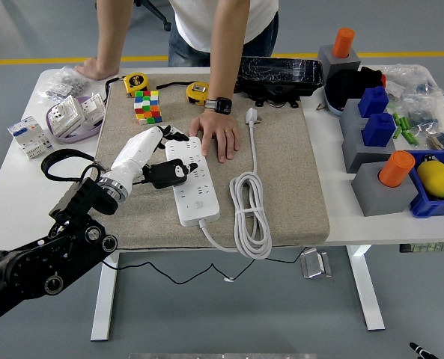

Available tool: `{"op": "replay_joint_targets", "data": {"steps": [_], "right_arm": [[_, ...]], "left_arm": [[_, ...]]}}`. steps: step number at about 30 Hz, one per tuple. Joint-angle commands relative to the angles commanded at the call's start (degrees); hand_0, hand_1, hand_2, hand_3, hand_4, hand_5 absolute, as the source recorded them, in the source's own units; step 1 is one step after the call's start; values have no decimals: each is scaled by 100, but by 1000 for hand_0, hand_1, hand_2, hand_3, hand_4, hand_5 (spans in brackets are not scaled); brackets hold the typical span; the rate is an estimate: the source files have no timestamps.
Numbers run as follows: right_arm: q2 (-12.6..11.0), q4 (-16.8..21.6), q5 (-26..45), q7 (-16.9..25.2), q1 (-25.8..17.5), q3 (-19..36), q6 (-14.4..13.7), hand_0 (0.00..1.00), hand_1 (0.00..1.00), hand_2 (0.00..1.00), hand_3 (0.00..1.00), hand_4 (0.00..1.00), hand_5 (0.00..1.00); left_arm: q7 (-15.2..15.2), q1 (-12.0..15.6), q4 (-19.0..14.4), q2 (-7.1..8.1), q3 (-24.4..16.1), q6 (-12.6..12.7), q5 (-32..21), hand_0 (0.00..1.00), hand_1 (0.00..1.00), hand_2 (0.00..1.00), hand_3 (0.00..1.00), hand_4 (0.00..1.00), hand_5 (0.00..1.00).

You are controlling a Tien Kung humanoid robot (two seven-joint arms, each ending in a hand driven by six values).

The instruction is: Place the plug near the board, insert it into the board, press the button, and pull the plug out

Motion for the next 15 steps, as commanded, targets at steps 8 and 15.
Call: {"op": "replay_joint_targets", "data": {"steps": [8, 15], "right_arm": [[1, 3, 2, 0, -5, -2, 2, 600, 641, 640, 554, 956, 493], [-1, 3, 6, 2, 3, -14, -1, 600, 641, 640, 554, 956, 495]], "left_arm": [[192, -23, 262, -24, 129, -111, 200, 738, 793, 777, 773, 979, 293], [231, -44, 379, -32, 219, -42, 337, 584, 606, 577, 594, 889, 168]]}}
